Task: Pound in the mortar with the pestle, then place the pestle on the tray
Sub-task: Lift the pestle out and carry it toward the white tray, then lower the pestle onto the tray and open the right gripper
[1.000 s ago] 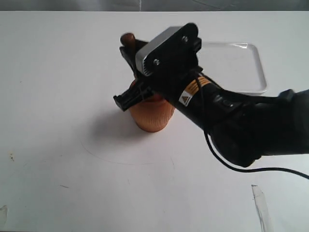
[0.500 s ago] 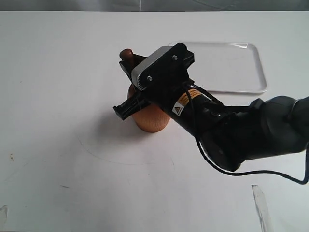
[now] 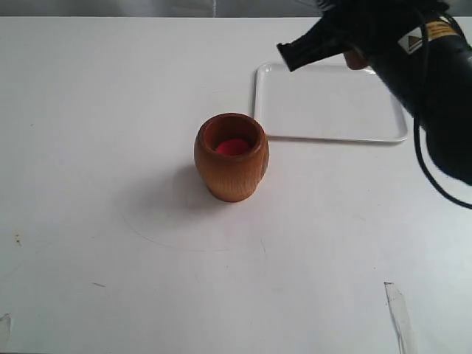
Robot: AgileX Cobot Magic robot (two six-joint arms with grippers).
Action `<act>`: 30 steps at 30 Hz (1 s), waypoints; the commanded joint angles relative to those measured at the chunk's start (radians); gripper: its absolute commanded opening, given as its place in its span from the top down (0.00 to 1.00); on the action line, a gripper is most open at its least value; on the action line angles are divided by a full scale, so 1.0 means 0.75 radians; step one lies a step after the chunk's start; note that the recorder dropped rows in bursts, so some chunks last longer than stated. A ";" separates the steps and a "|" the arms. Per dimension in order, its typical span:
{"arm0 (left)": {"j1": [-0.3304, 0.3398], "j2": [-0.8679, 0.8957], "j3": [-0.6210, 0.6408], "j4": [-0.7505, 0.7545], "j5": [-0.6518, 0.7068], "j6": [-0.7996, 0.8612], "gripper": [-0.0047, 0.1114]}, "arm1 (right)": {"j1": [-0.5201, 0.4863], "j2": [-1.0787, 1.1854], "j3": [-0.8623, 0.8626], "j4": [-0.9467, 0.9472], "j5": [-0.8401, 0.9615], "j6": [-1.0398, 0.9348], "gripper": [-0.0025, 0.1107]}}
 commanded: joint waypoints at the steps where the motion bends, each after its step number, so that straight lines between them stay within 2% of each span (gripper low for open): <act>1: -0.010 -0.002 0.001 -0.010 -0.004 -0.011 0.96 | -0.232 0.022 0.002 0.013 0.248 -0.018 0.98; 4: -0.010 -0.002 0.001 -0.010 -0.004 -0.011 0.96 | -0.321 0.066 -0.020 0.013 0.357 -0.018 0.98; 7: -0.010 -0.002 0.001 -0.010 -0.004 -0.011 0.96 | -0.396 0.194 -0.207 -0.040 0.710 -0.018 0.98; 15: -0.010 -0.002 0.001 -0.010 -0.004 -0.011 0.96 | -0.401 0.630 -0.733 -0.041 1.121 -0.015 0.98; 20: -0.010 -0.002 0.001 -0.010 -0.004 -0.011 0.96 | -0.404 0.882 -0.899 -0.028 1.135 -0.015 0.98; 30: -0.010 -0.002 0.001 -0.010 -0.004 -0.011 0.96 | -0.404 1.086 -0.974 -0.065 1.121 -0.019 0.98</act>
